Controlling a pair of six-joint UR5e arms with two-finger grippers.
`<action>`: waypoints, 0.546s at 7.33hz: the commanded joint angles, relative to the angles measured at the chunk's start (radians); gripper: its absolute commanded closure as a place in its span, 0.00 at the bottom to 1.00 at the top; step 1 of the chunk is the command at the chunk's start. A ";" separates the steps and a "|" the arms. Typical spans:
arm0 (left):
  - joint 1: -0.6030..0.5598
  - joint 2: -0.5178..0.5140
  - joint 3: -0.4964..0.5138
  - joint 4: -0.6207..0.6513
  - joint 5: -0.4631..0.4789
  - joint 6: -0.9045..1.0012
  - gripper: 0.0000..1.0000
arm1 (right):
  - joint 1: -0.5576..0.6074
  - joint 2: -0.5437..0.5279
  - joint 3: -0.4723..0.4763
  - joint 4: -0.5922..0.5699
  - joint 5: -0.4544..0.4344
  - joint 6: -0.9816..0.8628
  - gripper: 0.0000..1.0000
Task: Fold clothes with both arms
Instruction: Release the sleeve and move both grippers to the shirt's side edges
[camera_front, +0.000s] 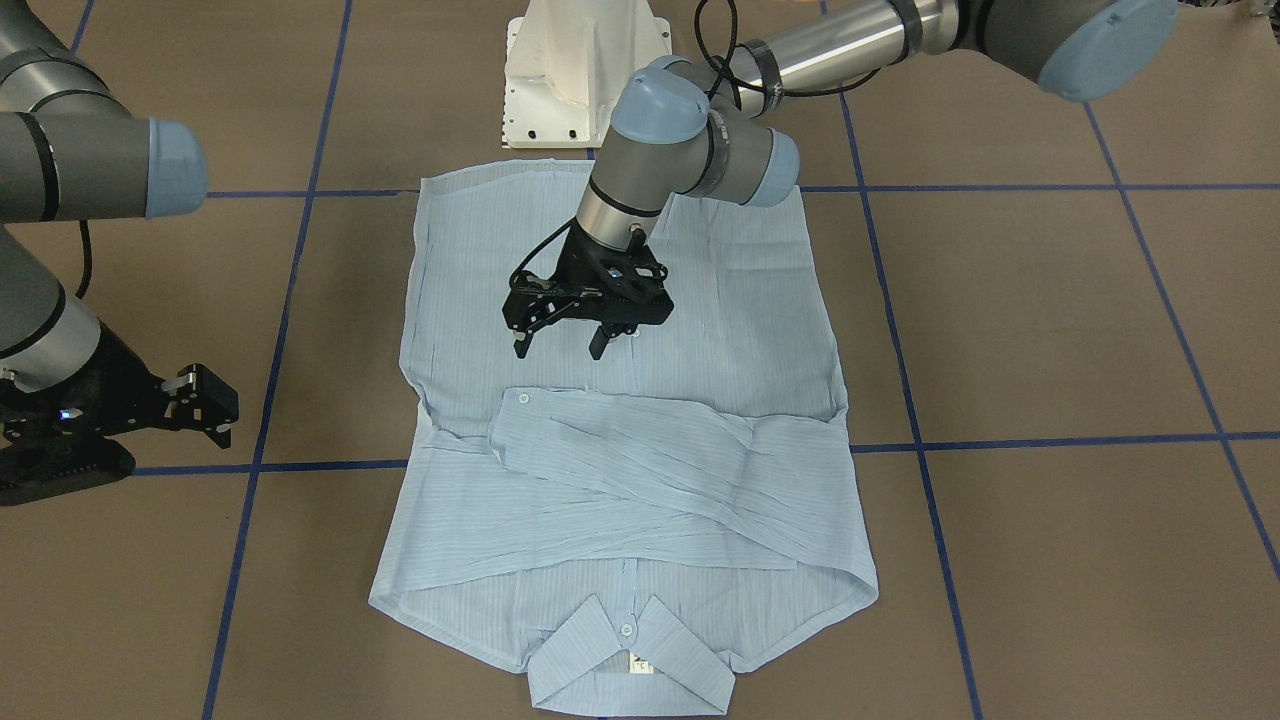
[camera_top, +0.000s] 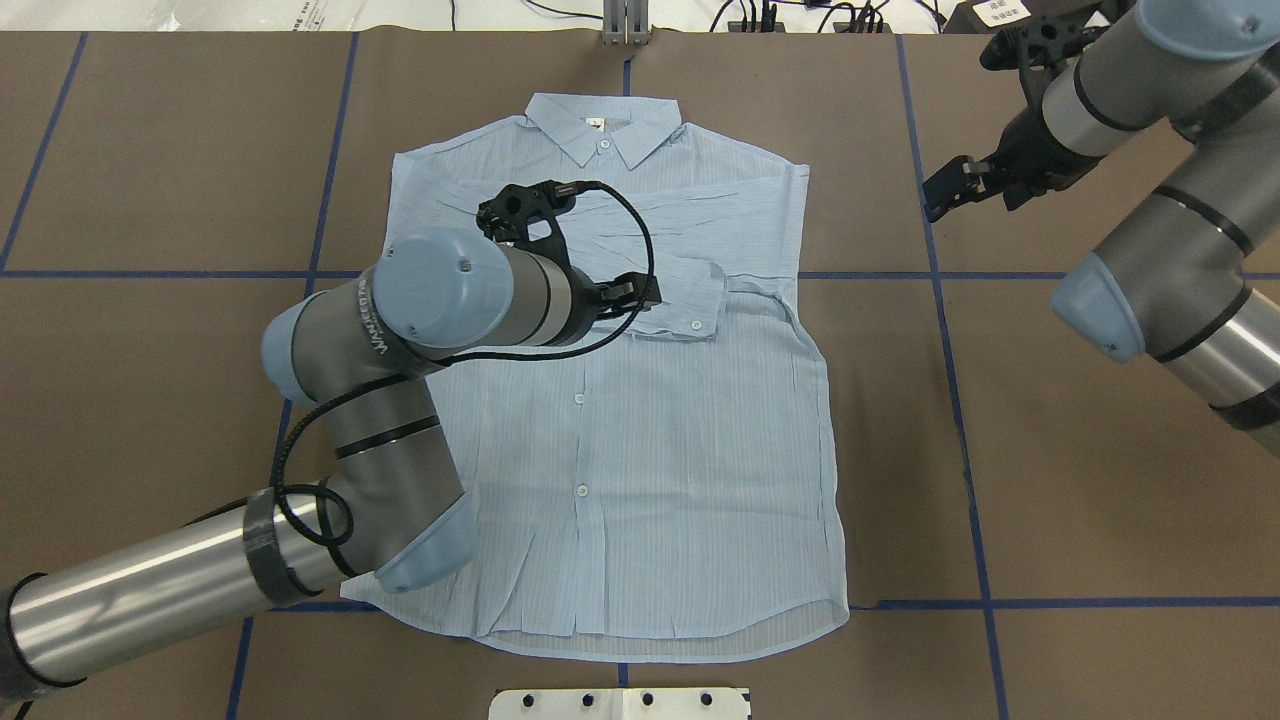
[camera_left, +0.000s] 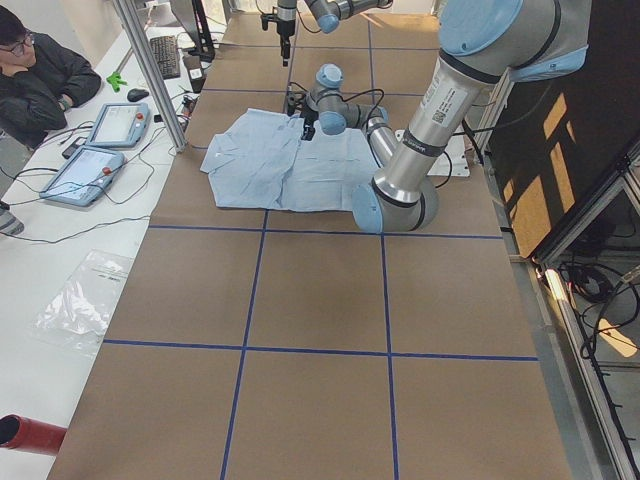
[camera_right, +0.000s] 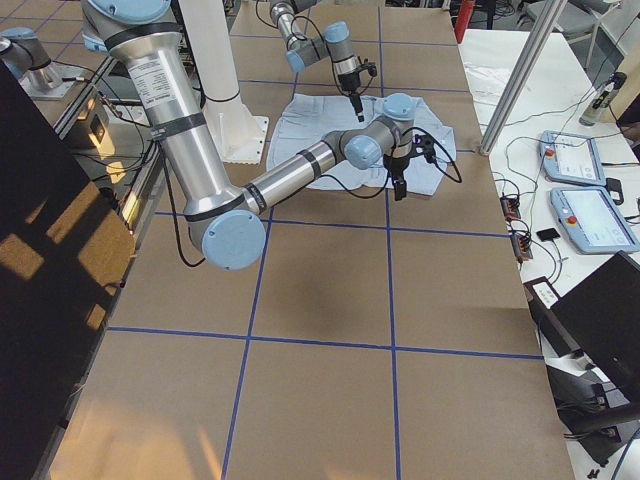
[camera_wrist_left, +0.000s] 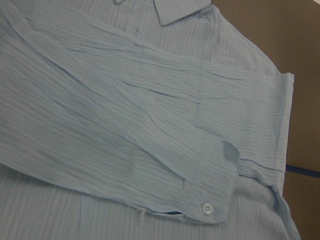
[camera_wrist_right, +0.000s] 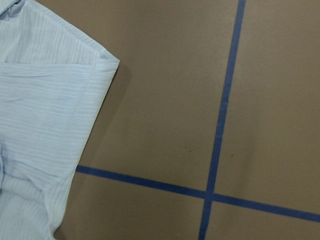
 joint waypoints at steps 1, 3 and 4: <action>-0.010 0.159 -0.206 0.105 -0.005 0.050 0.01 | -0.098 -0.122 0.158 0.027 -0.014 0.174 0.00; -0.010 0.248 -0.350 0.245 -0.068 0.060 0.01 | -0.202 -0.204 0.276 0.022 -0.066 0.294 0.00; -0.011 0.312 -0.400 0.245 -0.068 0.060 0.01 | -0.302 -0.224 0.307 0.022 -0.155 0.376 0.00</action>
